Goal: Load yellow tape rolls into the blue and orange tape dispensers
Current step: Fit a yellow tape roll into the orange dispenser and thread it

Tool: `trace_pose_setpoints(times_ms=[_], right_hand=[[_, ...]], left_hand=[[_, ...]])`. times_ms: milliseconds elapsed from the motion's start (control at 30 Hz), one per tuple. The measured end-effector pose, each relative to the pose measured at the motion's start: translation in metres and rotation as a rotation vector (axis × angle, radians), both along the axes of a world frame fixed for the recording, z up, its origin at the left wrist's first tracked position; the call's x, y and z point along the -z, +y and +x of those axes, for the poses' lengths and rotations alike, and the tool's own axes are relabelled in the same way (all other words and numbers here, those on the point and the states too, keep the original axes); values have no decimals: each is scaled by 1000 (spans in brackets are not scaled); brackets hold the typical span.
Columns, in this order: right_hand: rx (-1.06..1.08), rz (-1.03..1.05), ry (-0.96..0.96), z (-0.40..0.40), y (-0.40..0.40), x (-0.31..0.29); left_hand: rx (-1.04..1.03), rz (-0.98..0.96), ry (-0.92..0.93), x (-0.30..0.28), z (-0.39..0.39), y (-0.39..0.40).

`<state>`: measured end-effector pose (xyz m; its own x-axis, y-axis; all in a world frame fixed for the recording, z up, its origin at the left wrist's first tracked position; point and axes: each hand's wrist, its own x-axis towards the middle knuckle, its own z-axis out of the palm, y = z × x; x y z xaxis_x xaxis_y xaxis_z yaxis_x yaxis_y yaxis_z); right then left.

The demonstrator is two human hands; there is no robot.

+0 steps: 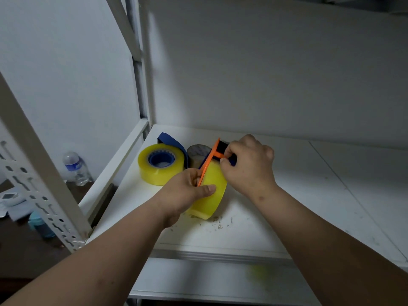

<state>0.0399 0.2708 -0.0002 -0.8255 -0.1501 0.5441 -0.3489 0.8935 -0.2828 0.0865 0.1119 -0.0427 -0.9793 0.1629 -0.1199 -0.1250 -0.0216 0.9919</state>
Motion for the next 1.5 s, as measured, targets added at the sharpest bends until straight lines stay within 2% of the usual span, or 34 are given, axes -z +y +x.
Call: trace_pose_setpoints(times_ms=[233,400,533,667,767,1167,1333,1500], right_hand=[[-16,177,46,3,1,-2],[33,327,-129,5,-6,-8],[47,253,-378,5,-13,-18],[58,118,-430,7,-18,-24],[65,36,-390,11,-23,-22],[89,65,16,22,-42,-5],[122,-12,49,18,-48,-5],[126,120,98,14,-53,-8]], left_hand=[[-28,7,-42,-3,2,-1],[-8,-116,-64,-10,-1,-4],[66,-249,-12,-14,-5,-9],[112,-272,26,-17,-6,-15],[127,-291,48,-15,-5,-20],[82,-333,215,-3,-3,-33],[16,-389,228,-4,-6,-35],[-13,-427,194,-5,-9,-39]])
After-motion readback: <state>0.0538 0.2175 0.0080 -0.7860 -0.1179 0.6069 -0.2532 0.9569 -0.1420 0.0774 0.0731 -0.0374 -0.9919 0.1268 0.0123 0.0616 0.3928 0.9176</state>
